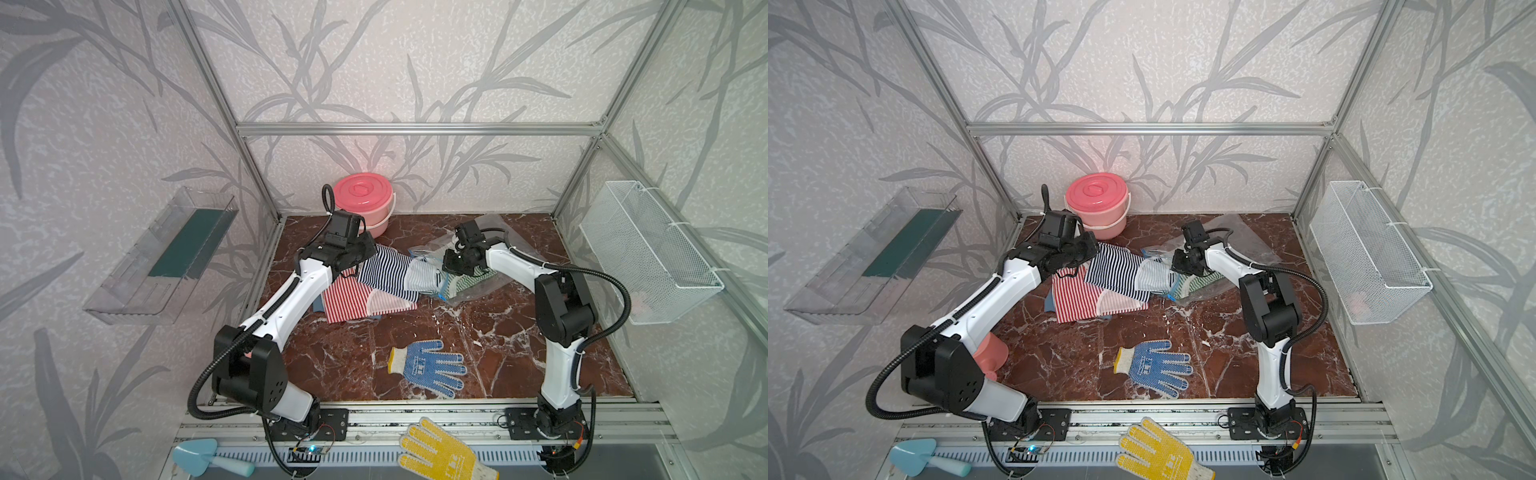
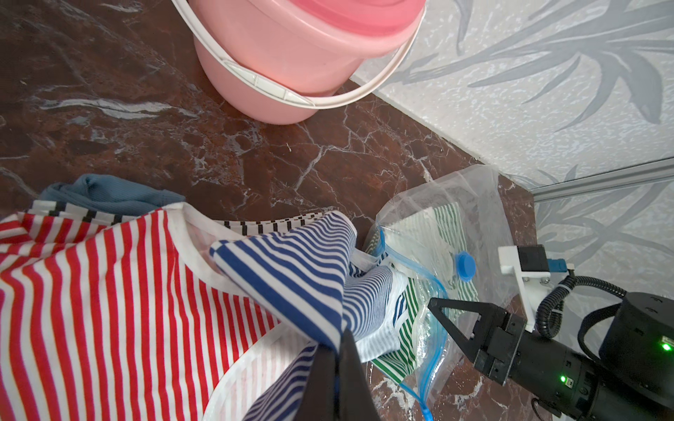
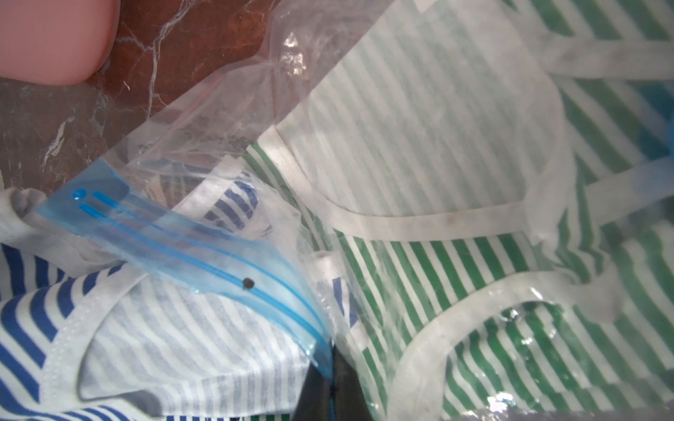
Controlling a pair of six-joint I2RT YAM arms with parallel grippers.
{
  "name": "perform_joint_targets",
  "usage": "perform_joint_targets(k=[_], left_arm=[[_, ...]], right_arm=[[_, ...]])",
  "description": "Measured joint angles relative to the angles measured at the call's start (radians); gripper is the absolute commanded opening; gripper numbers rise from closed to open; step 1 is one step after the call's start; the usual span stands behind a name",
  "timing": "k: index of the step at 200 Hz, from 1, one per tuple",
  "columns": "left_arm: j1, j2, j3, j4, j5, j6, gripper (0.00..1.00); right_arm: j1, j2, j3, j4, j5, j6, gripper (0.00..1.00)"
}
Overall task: Take the tank top out of the vacuum bag
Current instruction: Take out the tank top from the vacuum bag.
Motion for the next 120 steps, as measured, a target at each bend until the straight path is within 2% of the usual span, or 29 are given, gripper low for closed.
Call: perform_joint_targets(k=[120], left_arm=[[0.010,0.013,0.013,-0.017,-0.015,0.057,0.00]], right_arm=[[0.000,0.000,0.000,-0.006,0.000,-0.015,0.00]])
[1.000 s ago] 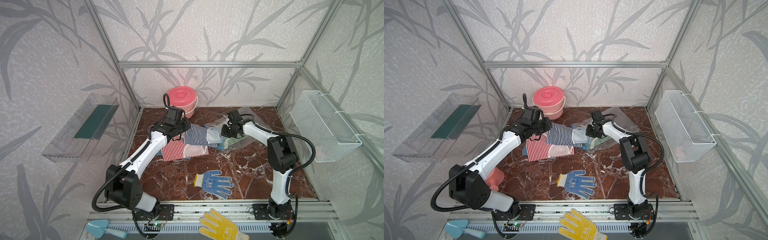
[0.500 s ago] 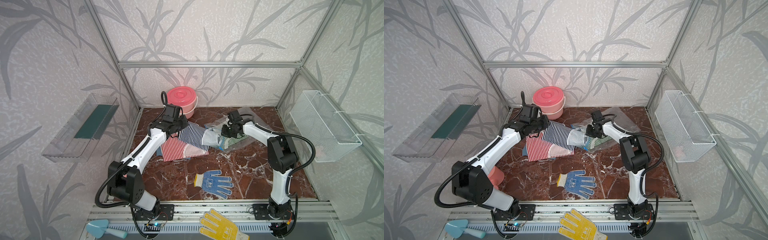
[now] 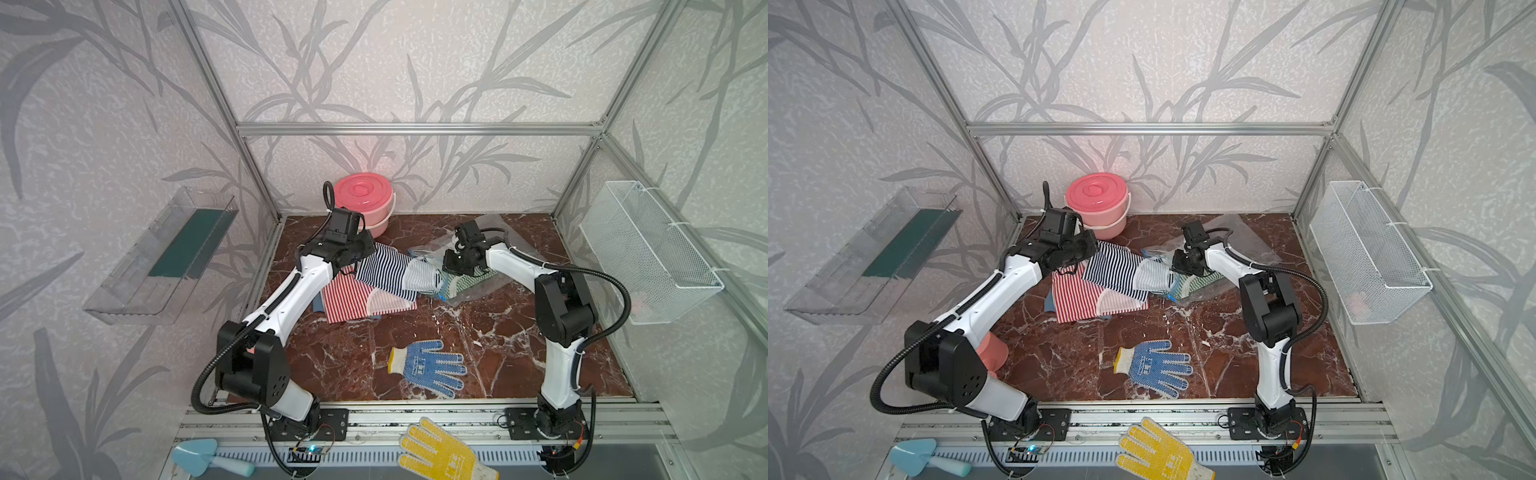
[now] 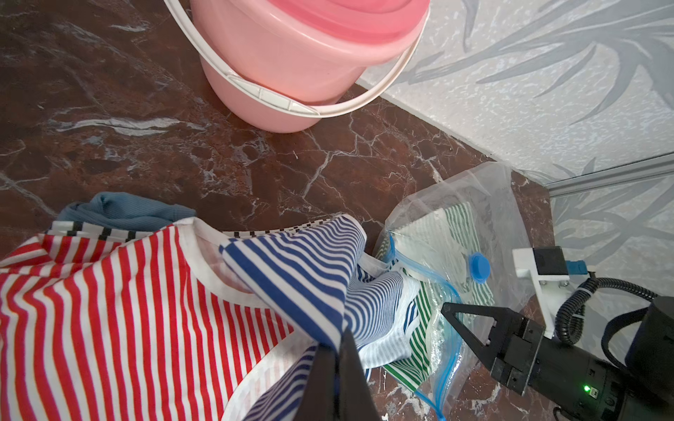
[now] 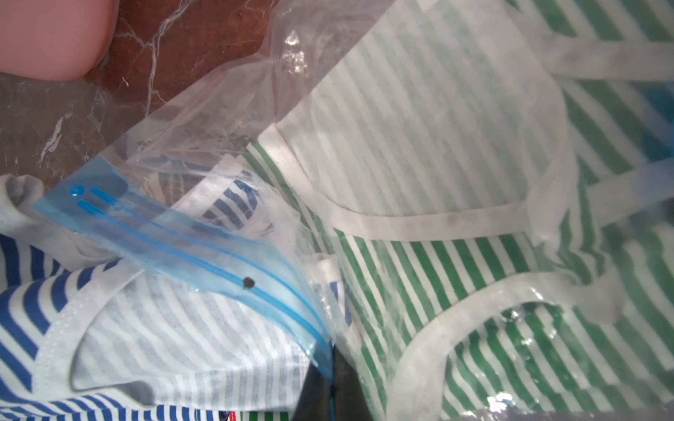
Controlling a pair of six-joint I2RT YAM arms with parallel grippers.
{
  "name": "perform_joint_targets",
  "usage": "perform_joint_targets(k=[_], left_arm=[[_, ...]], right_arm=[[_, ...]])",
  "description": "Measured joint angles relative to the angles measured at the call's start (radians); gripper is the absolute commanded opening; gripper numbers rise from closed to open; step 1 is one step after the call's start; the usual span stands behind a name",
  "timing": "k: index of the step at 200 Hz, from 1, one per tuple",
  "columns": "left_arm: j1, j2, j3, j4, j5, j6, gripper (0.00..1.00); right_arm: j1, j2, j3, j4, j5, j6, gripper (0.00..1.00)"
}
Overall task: Take the tank top out of the vacuum bag
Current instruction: Take out the tank top from the vacuum bag.
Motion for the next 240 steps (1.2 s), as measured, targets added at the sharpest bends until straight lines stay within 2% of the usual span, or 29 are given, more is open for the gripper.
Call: perform_joint_targets(k=[138,240], left_arm=[[0.071,-0.114,-0.253,-0.043,-0.062,0.002,0.00],[0.075,-0.115,-0.289,-0.055,-0.123,-0.006,0.00]], right_arm=[[0.000,0.011,0.035,-0.046,0.009,-0.026,0.00],[-0.003,0.023,0.082,-0.108,0.035,-0.054,0.00]])
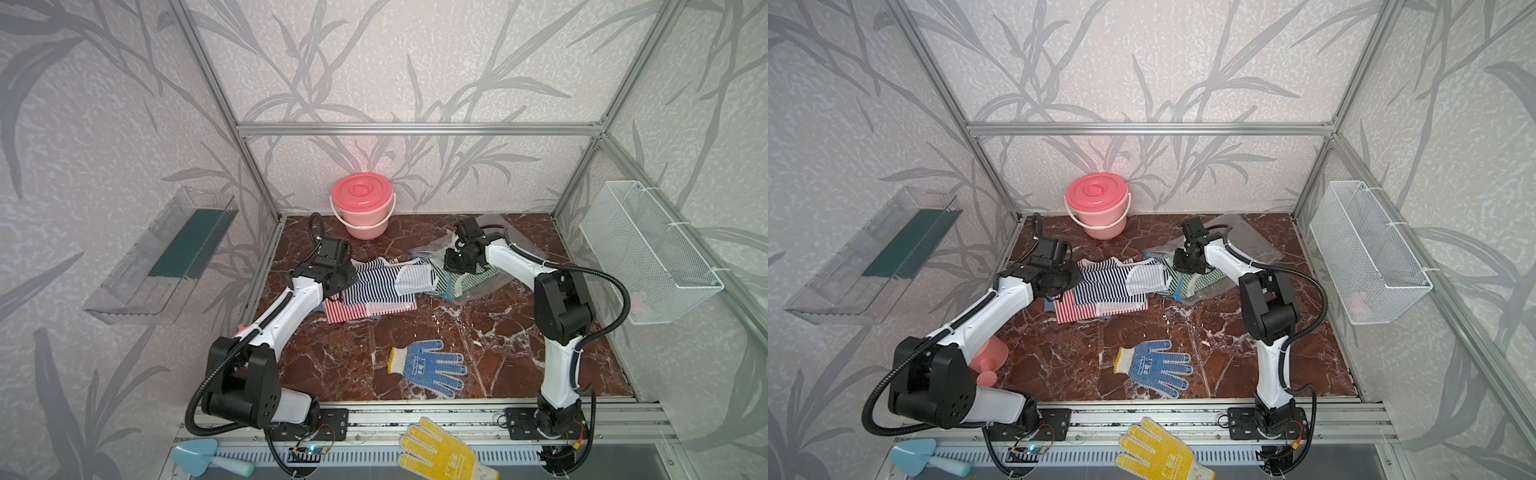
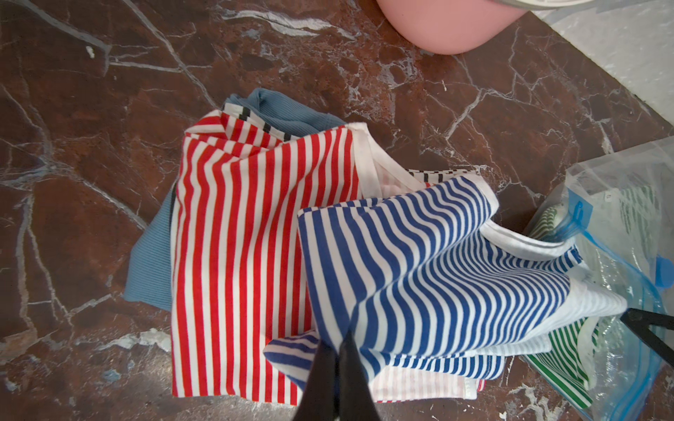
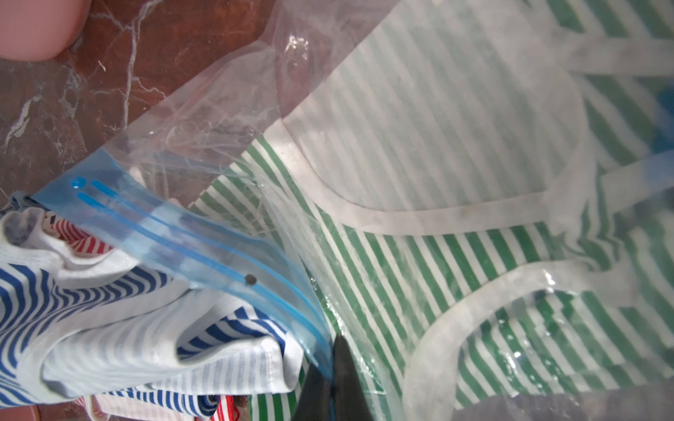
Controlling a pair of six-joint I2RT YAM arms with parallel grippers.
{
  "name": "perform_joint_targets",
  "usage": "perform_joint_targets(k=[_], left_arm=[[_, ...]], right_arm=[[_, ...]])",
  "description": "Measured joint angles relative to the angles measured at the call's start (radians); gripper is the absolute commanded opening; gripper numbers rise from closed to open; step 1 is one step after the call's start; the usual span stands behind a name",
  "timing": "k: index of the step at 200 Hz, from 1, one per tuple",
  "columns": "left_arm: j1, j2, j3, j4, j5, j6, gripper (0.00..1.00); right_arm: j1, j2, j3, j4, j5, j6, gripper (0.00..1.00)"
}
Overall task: Take the tank top out of the vacuum bag
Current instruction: Take out the tank top from the vacuum bag.
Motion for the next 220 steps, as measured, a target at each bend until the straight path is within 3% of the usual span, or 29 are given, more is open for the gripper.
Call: perform_joint_targets(k=[161,220], left_arm=[[0.007,-0.061,0.027,-0.051,-0.136,0.027,0.00],[0.008,-0.084,0.023,-0.054,-0.234,0.035,0.00]], right_arm=[[-0.002,0.014,0.042,-0.060,0.040,-0.028,0.00],[-0.002,0.015,0.042,-0.062,0.042,-0.028,0.00]])
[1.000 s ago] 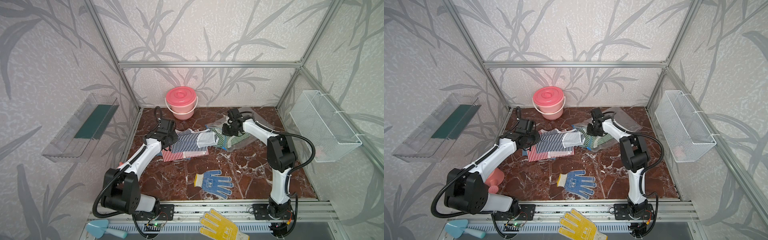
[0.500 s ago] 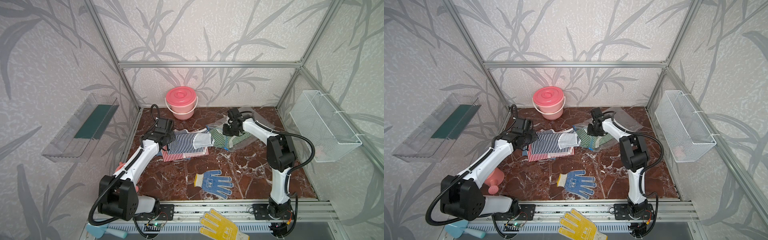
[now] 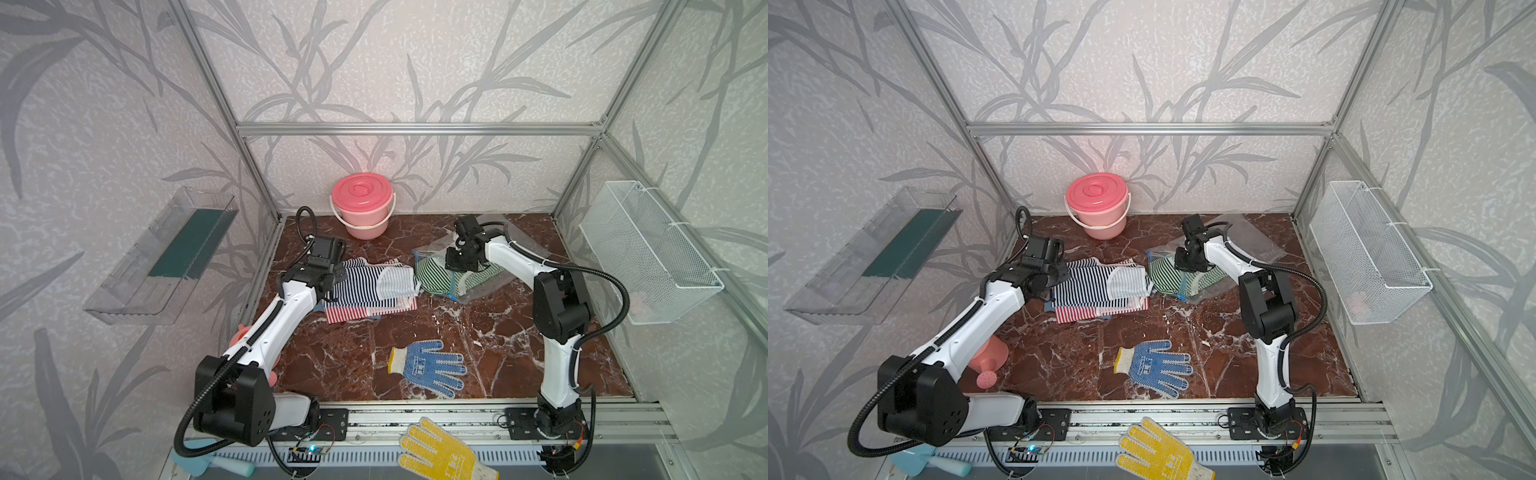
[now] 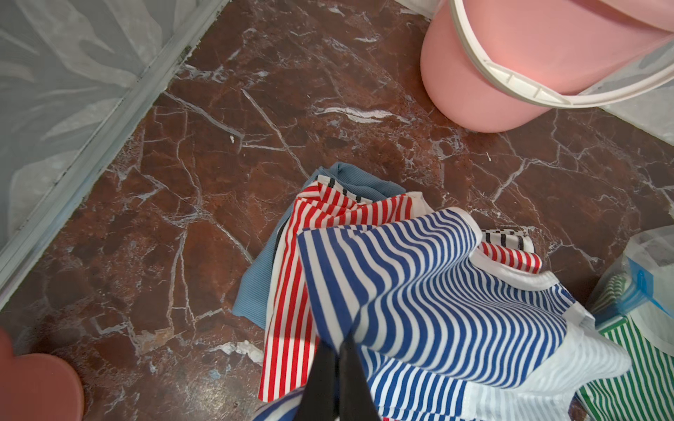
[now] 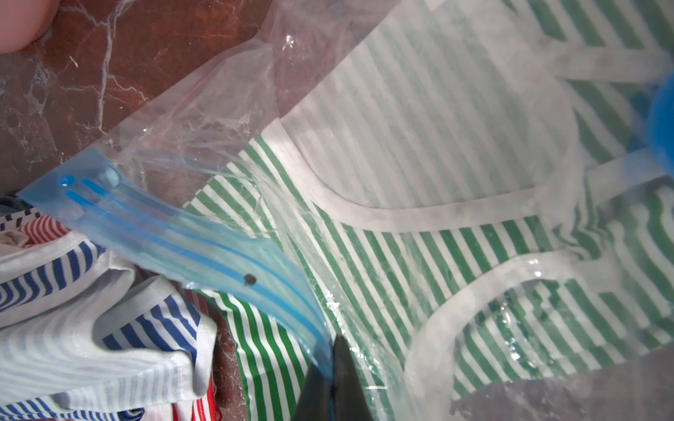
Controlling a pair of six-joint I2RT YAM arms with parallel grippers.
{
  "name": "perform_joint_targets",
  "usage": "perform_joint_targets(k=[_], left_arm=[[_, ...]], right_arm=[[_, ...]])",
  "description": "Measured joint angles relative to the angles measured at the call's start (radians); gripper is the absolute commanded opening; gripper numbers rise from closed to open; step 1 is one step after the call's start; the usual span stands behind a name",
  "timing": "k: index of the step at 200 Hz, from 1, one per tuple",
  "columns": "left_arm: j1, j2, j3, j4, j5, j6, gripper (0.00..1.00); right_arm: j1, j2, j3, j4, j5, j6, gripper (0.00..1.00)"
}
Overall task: Take the tank top out of the vacuum bag
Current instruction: Take out the tank top from the vacuum bag, then adjust the tank top.
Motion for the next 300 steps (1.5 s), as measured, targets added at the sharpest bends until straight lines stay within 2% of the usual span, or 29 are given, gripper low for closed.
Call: perform_joint_targets(k=[35,43,54,63,71,96,112,129,171,186,225,264,300], left_arm=[[0.002,0.014,0.002,-0.001,0.001,0.006,0.01],[0.004,0.022,0.004,-0.004,0.001,0.008,0.09],[0.005,0.030,0.008,-0.013,0.000,0.013,0.32],[0.005,0.030,0.008,-0.023,-0.003,0.013,0.44],[0.005,0.026,0.008,-0.026,-0.008,0.008,0.50],[0.005,-0.015,-0.011,-0.030,-0.040,-0.008,0.80],[0.005,-0.065,-0.048,-0.035,-0.062,-0.029,0.81],[0.005,-0.111,-0.085,-0.045,-0.079,-0.043,0.81],[0.005,-0.168,-0.224,-0.043,-0.066,-0.085,0.78],[0.005,-0.179,-0.279,-0.033,-0.044,-0.102,0.75],[0.014,-0.201,-0.405,0.055,0.009,-0.134,0.73],[0.048,-0.164,-0.417,0.151,0.047,-0.144,0.72],[0.079,-0.062,-0.414,0.233,0.103,-0.145,0.70]], right_arm=[[0.000,0.013,0.011,-0.005,-0.002,0.000,0.00],[0.000,0.013,0.011,-0.005,-0.002,0.000,0.00],[0.000,0.014,0.011,-0.005,-0.003,-0.001,0.01],[0.000,0.014,0.011,-0.005,-0.006,-0.004,0.14],[0.000,0.014,0.011,-0.007,-0.009,-0.008,0.21],[0.000,0.014,0.011,-0.011,-0.016,-0.019,0.39],[0.000,0.014,0.011,-0.010,-0.019,-0.026,0.62],[0.000,0.012,0.011,-0.009,-0.028,-0.029,0.66],[0.002,-0.005,0.011,-0.006,-0.053,-0.030,0.68],[0.005,-0.020,0.011,-0.005,-0.065,-0.029,0.68],[0.008,-0.070,-0.006,0.011,-0.102,-0.018,0.65],[0.009,-0.117,-0.059,0.050,-0.136,0.002,0.64],[0.009,-0.128,-0.102,0.062,-0.144,0.013,0.59]])
